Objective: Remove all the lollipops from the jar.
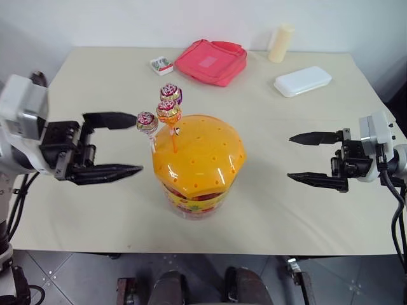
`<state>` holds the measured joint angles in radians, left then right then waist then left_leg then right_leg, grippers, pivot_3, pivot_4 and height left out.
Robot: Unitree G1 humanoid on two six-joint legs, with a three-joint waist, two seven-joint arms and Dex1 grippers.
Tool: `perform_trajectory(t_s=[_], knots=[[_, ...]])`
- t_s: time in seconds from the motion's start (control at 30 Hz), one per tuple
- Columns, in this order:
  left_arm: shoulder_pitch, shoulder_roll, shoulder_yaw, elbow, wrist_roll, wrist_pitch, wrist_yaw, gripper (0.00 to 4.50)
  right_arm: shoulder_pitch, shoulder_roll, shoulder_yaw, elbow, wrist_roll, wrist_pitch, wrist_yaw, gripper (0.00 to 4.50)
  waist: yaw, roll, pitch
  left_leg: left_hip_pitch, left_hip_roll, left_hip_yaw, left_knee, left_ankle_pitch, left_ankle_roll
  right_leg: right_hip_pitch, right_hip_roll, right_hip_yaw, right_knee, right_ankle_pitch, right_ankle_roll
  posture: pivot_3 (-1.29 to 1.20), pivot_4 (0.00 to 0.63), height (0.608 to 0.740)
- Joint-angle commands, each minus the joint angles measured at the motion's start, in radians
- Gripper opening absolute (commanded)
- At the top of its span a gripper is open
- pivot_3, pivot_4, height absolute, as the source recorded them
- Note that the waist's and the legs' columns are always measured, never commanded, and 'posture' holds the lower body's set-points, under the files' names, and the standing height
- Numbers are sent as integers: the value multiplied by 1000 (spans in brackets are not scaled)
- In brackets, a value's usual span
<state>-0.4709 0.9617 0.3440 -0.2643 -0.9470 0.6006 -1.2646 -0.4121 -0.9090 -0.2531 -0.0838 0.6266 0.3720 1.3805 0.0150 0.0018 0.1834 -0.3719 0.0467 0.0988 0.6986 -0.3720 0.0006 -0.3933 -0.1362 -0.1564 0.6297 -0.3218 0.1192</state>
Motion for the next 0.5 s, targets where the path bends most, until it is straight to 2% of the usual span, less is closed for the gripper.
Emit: perform_trajectory(t_s=[0.03, 0.07, 0.17, 0.5], knots=[[-58, -19, -57, 12, 8, -17, -46, 4460, 25, -22, -61, -62, 24, 0, -29, 4500, 8, 0, 0, 0, 0, 0, 0, 0, 0, 0, 0, 0, 0, 0, 0, 0, 150, 740], [-78, -35, -75, 28, 18, -31, -60, 4460, 39, -24, -70, -71, 24, 0, -38, 4500, 9, 0, 0, 0, 0, 0, 0, 0, 0, 0, 0, 0, 0, 0, 0, 0, 150, 740], [-130, -74, -100, 73, 35, -54, -69, 3879, 72, -27, -98, -95, 25, 2, -59, 4500, 12, 0, 0, 0, 0, 0, 1, 0, 0, 0, 0, 0, 0, 0, 0, 0, 150, 740], [-219, -90, -137, 156, 81, -63, -119, 757, 150, -29, -160, -160, 40, 14, -117, 4500, 9, 0, 0, 0, 0, 0, 1, 0, 0, 0, 1, 0, 0, 0, 0, 0, 150, 740]])
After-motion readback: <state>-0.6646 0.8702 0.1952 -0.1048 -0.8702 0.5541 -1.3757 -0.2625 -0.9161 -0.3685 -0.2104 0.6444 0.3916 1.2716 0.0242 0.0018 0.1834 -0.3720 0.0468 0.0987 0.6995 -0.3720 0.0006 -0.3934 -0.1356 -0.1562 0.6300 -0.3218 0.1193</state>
